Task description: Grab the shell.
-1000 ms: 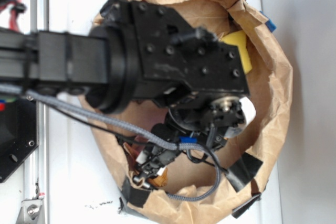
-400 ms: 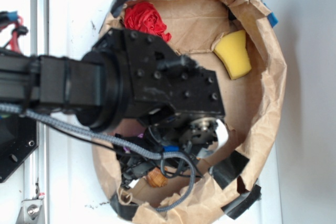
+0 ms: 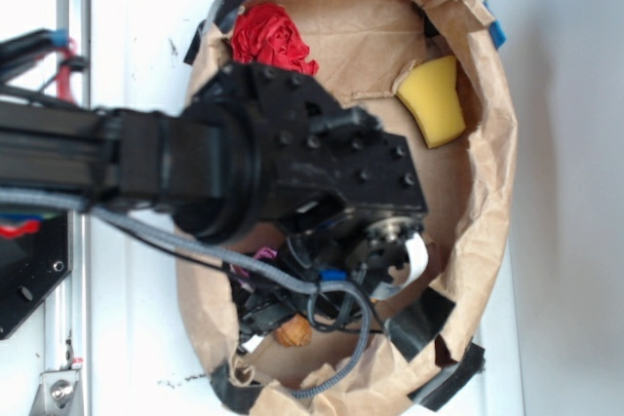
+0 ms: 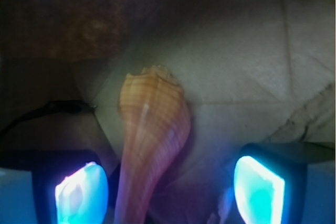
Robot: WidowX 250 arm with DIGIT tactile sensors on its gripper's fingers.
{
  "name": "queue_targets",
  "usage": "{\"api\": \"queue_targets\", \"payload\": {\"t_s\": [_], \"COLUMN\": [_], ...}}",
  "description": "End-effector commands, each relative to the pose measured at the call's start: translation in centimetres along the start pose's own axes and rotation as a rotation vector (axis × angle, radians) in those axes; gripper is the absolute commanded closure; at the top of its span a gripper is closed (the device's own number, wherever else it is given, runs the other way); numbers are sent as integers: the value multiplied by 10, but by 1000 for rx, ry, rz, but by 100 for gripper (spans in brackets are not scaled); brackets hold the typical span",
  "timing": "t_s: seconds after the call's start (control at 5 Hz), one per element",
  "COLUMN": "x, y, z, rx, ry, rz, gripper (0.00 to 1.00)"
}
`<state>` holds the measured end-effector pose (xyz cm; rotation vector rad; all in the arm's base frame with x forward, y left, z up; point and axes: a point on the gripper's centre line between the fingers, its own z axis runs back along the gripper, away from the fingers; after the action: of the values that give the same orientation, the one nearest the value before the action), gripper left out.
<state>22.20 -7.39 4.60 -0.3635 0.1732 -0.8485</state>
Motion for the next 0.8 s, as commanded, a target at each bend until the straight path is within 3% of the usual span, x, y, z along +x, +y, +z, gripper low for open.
{"api": "queue_targets", "payload": {"t_s": [0.0, 0.6], "x": [18, 13], "y": [-10, -13], "z": [-23, -25], "rx": [2, 26], "ry": [16, 23], "rz": [-99, -127], "gripper": [0, 0]}}
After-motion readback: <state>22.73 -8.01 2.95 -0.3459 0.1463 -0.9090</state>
